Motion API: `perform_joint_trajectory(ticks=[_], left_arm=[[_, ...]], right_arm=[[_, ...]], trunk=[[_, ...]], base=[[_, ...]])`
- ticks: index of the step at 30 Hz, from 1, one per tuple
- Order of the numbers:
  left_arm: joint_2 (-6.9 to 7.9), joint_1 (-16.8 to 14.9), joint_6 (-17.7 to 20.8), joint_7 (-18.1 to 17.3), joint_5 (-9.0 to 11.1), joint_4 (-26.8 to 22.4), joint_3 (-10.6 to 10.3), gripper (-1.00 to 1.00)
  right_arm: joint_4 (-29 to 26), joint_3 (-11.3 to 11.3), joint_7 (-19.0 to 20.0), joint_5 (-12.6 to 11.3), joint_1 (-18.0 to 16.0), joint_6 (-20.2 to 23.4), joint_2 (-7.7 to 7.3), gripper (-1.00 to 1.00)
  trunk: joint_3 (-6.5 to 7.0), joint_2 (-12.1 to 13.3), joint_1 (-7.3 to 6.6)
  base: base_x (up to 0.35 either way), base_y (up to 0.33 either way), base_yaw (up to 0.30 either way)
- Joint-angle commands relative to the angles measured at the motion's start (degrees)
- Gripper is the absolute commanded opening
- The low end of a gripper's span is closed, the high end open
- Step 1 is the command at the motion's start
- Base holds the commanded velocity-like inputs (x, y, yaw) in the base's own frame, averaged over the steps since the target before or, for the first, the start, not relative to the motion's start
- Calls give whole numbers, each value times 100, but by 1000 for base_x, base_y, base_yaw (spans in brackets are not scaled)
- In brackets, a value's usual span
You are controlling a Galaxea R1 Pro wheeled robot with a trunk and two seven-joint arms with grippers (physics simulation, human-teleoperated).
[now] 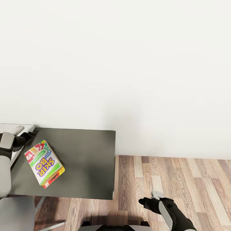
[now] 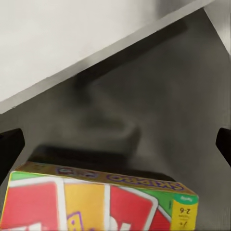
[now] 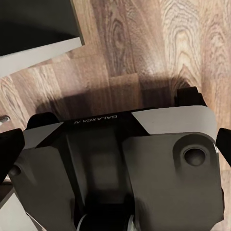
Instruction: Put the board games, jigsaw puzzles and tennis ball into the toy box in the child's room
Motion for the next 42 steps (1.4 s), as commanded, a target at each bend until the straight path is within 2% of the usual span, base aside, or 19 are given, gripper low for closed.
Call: perform_joint_trajectory(ticks=[1, 3, 5, 8, 37, 40, 42], left_arm=[[3, -3, 17, 42, 60, 13, -79, 100], [8, -3, -29, 40, 59, 52, -237, 100], [19, -1, -235, 12, 66, 181, -437, 100], [44, 0, -436, -13, 66, 432, -578, 100], [68, 2, -496, -130, 28, 565, -686, 100], [70, 2, -497, -170, 25, 566, -789, 100], [71, 3, -503, -186, 27, 566, -1023, 100]], right_arm=[[-9, -39, 23, 3, -1, 36, 7, 100], [-9, -39, 24, 3, -1, 35, 7, 100], [-9, -39, 25, 3, -1, 34, 7, 100], [-9, -39, 25, 3, -1, 36, 7, 100], [-9, -39, 17, 3, -1, 34, 7, 100], [-9, -39, 18, 3, -1, 34, 7, 100], [-9, -39, 19, 3, -1, 34, 7, 100]], trunk=[[-8, -10, 3], [-8, -10, 3], [-8, -10, 3], [-8, -10, 3], [-8, -10, 3], [-8, -10, 3], [-8, -10, 3]], base=[[0, 0, 0], [0, 0, 0], [0, 0, 0], [0, 0, 0], [0, 0, 0], [0, 0, 0], [0, 0, 0]])
